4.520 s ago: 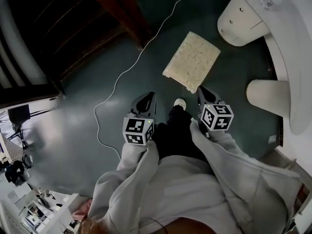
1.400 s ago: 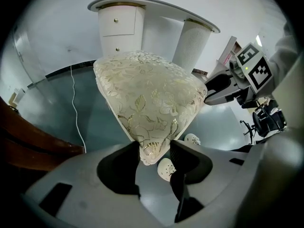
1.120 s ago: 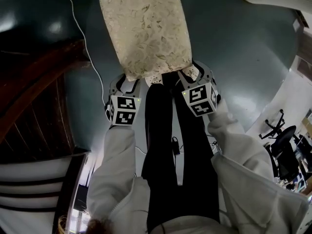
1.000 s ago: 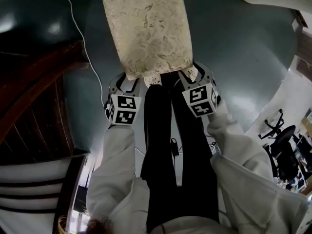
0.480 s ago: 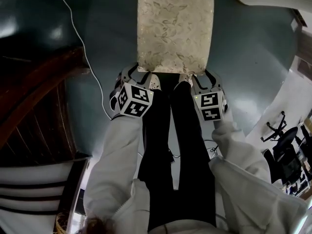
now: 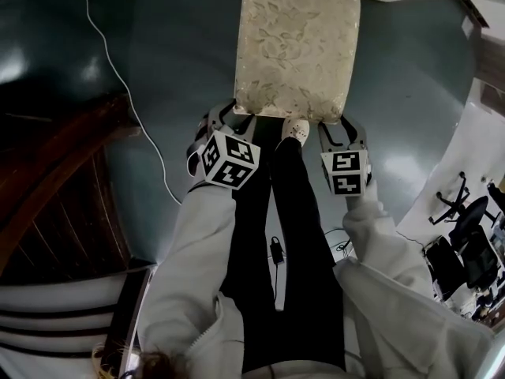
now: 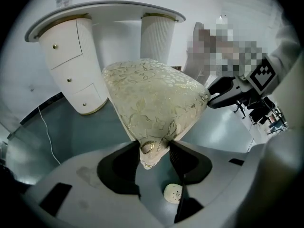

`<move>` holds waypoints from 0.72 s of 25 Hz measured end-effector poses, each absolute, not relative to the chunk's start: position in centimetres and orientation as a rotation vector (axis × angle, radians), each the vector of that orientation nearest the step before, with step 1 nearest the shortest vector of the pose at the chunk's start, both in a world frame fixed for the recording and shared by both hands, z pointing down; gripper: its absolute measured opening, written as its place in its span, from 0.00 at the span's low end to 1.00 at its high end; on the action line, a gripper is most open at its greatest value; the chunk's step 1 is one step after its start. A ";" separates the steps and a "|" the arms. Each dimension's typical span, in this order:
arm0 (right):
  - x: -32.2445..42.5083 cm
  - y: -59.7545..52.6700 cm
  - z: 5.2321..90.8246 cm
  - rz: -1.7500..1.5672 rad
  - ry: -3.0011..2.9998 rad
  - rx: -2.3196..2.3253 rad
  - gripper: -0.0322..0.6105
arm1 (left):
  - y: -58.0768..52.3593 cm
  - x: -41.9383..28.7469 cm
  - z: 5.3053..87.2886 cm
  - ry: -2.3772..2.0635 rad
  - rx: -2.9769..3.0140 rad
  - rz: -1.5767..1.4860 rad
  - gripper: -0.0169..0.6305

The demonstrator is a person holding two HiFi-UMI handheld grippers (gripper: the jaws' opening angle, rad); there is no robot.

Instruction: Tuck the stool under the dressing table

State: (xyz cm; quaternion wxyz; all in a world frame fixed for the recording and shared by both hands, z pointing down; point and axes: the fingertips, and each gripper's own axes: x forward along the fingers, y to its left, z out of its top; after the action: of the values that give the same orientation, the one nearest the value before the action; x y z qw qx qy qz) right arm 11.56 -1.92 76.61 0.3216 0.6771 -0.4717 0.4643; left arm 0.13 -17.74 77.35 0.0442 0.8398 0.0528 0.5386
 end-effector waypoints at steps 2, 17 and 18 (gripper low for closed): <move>11.7 -2.0 76.7 1.212 -1.235 1.784 0.45 | -17.8 0.2 77.5 0.160 2.571 1.639 0.33; 14.1 -1.9 76.4 1.140 -1.259 1.797 0.45 | -17.0 1.6 77.4 0.092 2.573 1.600 0.33; 14.6 -1.9 76.4 1.136 -1.262 1.800 0.45 | -17.0 2.1 77.4 0.086 2.573 1.602 0.33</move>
State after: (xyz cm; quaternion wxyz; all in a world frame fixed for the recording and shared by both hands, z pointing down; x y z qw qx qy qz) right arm 14.64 -1.93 76.37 0.3274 0.6872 -0.4819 0.4340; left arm 2.13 -17.04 77.38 0.0549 0.8473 0.0282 0.5275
